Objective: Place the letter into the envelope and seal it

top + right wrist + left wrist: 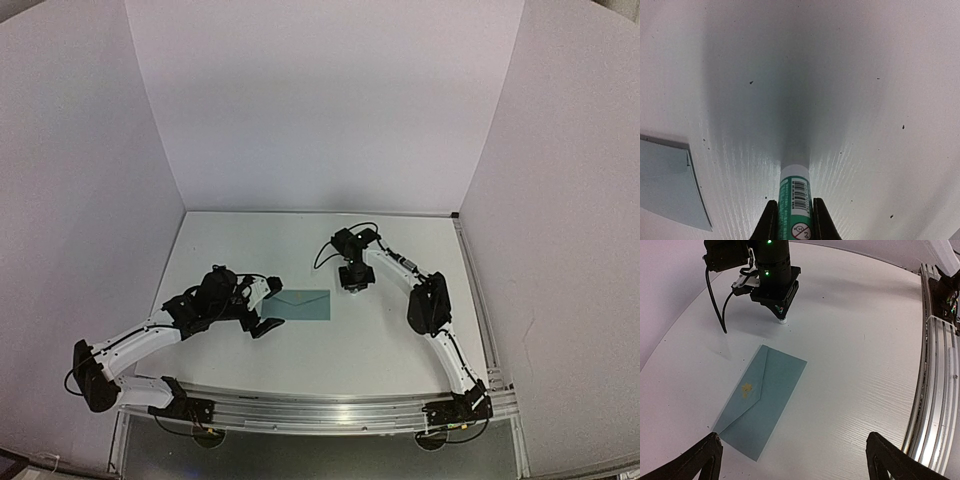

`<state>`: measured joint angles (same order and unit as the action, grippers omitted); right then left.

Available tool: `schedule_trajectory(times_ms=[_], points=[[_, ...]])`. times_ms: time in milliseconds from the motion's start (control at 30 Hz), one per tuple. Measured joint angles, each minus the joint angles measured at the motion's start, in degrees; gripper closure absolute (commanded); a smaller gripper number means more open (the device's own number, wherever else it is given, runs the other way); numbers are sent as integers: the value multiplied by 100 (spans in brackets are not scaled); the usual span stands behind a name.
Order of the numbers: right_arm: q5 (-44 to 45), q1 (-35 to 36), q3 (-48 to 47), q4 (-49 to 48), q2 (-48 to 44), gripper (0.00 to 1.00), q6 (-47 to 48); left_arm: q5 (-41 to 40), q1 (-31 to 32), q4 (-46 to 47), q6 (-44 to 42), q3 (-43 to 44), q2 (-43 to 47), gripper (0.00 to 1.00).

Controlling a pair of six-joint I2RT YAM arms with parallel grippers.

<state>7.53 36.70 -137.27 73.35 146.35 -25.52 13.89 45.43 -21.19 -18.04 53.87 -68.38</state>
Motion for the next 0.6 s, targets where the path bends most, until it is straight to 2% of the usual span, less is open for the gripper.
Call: schedule_trajectory(times_ms=[233,600], points=[[17,-3,-2,1,43,92,0,-2,0,2,-7,-1,0,0],[-9,-3,15,-46,55,59,27,-4,0,2,-15,-2,0,0]])
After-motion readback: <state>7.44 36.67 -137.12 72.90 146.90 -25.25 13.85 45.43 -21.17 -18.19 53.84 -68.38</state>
